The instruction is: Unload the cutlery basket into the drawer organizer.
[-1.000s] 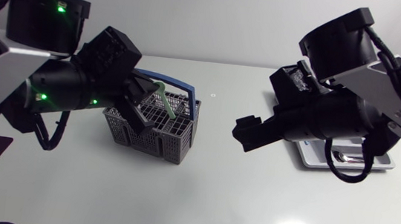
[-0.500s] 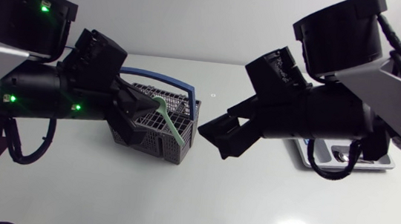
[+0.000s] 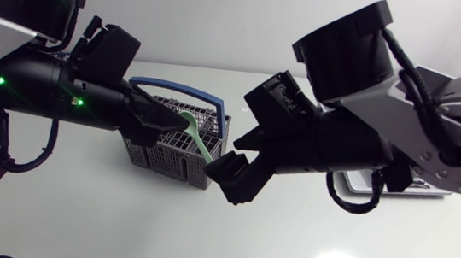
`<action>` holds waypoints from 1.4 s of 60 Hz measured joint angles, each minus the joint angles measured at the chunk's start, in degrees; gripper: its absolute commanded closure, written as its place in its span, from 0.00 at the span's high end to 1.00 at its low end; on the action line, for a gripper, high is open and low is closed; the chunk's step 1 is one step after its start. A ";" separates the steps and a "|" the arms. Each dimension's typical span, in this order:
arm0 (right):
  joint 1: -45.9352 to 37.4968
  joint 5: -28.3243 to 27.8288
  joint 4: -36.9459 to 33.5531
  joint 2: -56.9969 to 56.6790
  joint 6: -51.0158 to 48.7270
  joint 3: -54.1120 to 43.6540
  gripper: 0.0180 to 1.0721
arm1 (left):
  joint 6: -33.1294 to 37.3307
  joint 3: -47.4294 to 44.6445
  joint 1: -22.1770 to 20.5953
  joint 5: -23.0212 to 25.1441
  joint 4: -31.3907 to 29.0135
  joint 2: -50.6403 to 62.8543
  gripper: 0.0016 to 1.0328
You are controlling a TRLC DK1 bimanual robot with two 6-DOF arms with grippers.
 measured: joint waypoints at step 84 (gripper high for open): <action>-1.44 -1.29 -5.07 0.39 -6.86 1.38 0.05 | -2.49 8.07 16.87 5.73 -2.10 -0.42 0.91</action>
